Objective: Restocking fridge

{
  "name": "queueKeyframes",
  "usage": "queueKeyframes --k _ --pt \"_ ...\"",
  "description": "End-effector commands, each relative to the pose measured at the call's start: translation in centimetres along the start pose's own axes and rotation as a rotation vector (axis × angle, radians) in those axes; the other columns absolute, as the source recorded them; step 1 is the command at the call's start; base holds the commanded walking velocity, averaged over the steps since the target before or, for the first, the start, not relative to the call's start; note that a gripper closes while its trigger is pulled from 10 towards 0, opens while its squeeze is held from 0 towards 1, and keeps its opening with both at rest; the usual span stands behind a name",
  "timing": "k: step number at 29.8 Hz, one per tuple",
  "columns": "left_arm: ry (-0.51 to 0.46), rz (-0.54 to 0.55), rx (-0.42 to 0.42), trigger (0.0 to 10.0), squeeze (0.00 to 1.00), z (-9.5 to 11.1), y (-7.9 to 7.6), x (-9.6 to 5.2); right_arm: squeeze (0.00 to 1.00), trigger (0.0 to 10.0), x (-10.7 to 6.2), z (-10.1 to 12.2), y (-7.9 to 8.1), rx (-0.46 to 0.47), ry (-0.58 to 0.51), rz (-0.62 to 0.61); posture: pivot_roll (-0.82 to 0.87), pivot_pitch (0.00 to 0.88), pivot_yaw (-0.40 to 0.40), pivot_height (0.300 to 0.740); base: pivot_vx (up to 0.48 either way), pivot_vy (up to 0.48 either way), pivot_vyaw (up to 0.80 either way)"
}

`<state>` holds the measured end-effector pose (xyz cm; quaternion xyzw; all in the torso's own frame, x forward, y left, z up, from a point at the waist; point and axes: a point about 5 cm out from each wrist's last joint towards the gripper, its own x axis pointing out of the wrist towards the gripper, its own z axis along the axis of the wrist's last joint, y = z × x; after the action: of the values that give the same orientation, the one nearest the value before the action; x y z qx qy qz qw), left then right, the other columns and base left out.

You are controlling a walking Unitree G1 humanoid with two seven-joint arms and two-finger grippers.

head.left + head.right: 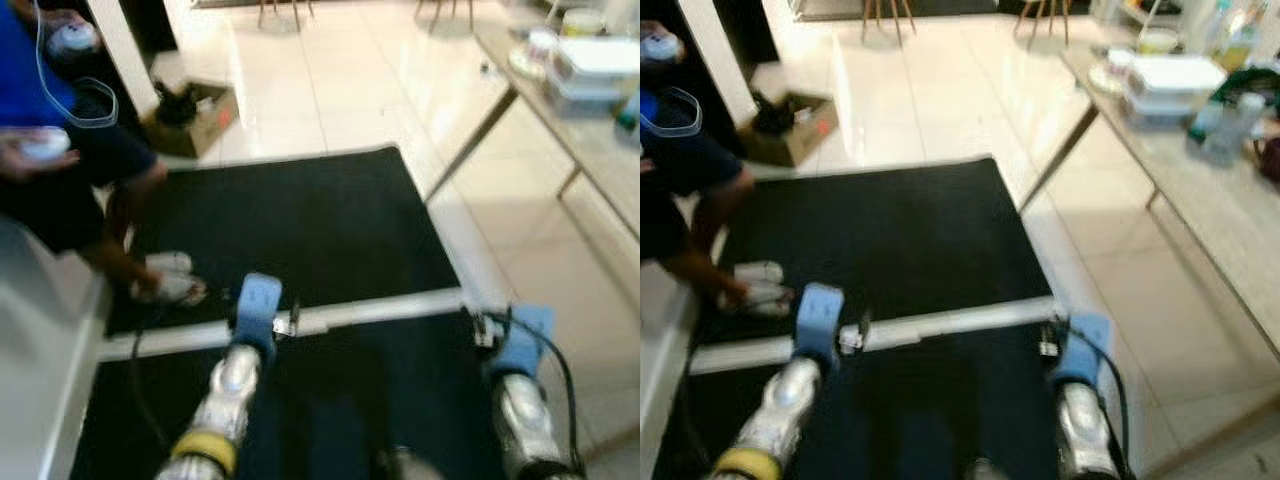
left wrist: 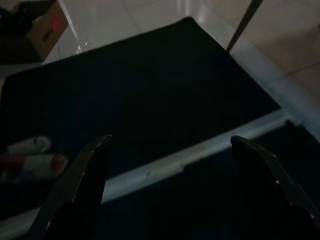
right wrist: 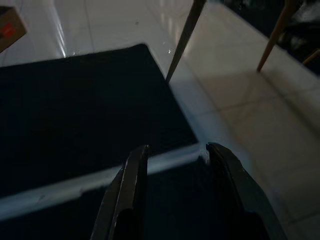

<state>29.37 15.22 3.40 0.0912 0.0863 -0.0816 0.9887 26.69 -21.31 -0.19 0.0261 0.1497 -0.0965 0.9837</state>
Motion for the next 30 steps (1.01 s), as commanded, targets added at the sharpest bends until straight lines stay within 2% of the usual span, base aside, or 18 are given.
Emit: queueKeyframes --k 1,5,25,30 --pt "0.010 0.011 0.000 10.0 0.00 -0.49 0.30 -0.41 0.00 10.0 -0.31 -0.75 0.34 0.018 0.030 0.002 0.00 0.081 -0.027 0.740 0.420 0.000 0.00" --pt "0.007 0.011 0.000 10.0 0.00 -0.41 0.30 -0.38 0.00 10.0 -0.34 -0.82 0.28 0.026 0.033 -0.002 0.00 0.081 -0.027 0.740 0.420 0.000 -0.22" --pt "0.003 0.004 0.007 10.0 0.00 -0.25 0.19 -0.38 0.00 10.0 -0.38 -0.92 0.14 0.037 0.038 -0.009 0.00 0.082 -0.025 0.740 0.420 0.000 -0.72" --pt "-0.013 -0.013 0.054 10.0 0.00 -0.14 -0.08 -0.57 0.00 10.0 -0.44 -0.97 0.12 0.034 0.038 -0.007 0.00 0.082 -0.024 0.740 0.414 0.000 -0.76"
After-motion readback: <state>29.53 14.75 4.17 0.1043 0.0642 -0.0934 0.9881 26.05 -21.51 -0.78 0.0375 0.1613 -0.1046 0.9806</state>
